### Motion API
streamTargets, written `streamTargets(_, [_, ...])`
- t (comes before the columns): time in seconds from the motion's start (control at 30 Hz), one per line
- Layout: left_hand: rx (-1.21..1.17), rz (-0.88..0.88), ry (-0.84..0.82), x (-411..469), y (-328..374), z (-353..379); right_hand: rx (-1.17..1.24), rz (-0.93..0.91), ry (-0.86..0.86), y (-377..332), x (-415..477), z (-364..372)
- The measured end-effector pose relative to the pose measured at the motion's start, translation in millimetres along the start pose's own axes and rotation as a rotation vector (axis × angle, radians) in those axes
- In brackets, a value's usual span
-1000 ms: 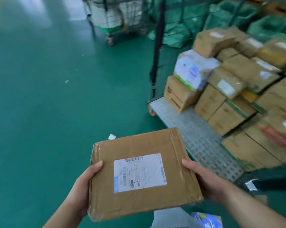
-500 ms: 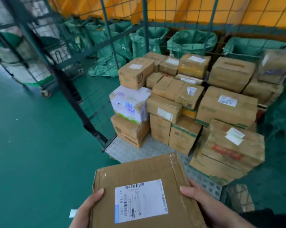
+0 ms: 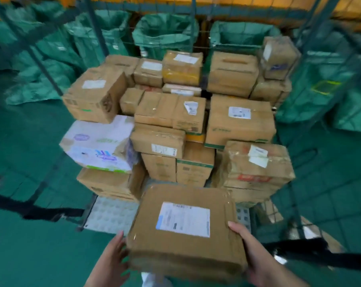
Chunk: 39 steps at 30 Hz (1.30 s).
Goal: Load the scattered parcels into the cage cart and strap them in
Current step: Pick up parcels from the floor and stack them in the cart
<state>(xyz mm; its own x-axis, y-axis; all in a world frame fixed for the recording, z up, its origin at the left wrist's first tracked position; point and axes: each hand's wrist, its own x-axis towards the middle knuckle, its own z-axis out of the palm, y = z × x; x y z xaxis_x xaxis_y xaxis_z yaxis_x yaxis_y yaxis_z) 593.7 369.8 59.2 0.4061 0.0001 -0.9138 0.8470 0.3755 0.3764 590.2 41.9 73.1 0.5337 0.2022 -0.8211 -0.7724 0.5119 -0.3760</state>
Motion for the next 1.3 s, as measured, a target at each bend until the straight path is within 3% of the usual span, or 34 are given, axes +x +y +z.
streamTargets(0.2, [0.320, 0.024, -0.245, 34.3, 70.8, 57.0, 0.281, -0.220, 0.249, 2.8, 9.9, 7.5])
streamTargets(0.43, [0.614, 0.017, -0.311, 70.3, 96.8, 157.4, 0.511, -0.370, 0.339, 0.0, -3.5, -23.5])
streamTargets(0.63, [0.628, 0.017, -0.232, 91.6, 86.7, 237.8, 0.271, -0.448, 0.418, -61.3, 15.8, -87.6])
streamTargets(0.73, [0.544, -0.002, -0.198, 103.1, 87.7, 276.7, 0.179, -0.495, 0.367, -121.7, 32.5, -116.5])
streamTargets(0.87, [0.419, 0.122, -0.225, 115.6, 88.5, 344.9, 0.135, -0.555, 0.381, -217.9, 45.6, -147.2])
streamTargets(1.07, [0.602, 0.177, -0.149, 131.3, 76.2, 424.2, 0.269, -0.494, 0.861, -269.6, 63.8, -164.9])
streamTargets(1.2, [0.567, 0.214, -0.143, 129.5, 69.9, 437.5, 0.455, -0.494, 0.846, -249.1, 95.8, -151.4])
streamTargets(1.3, [0.551, 0.137, -0.229, 135.7, 77.0, 427.5, 0.609, -0.538, 0.687, -249.2, 100.1, -152.0])
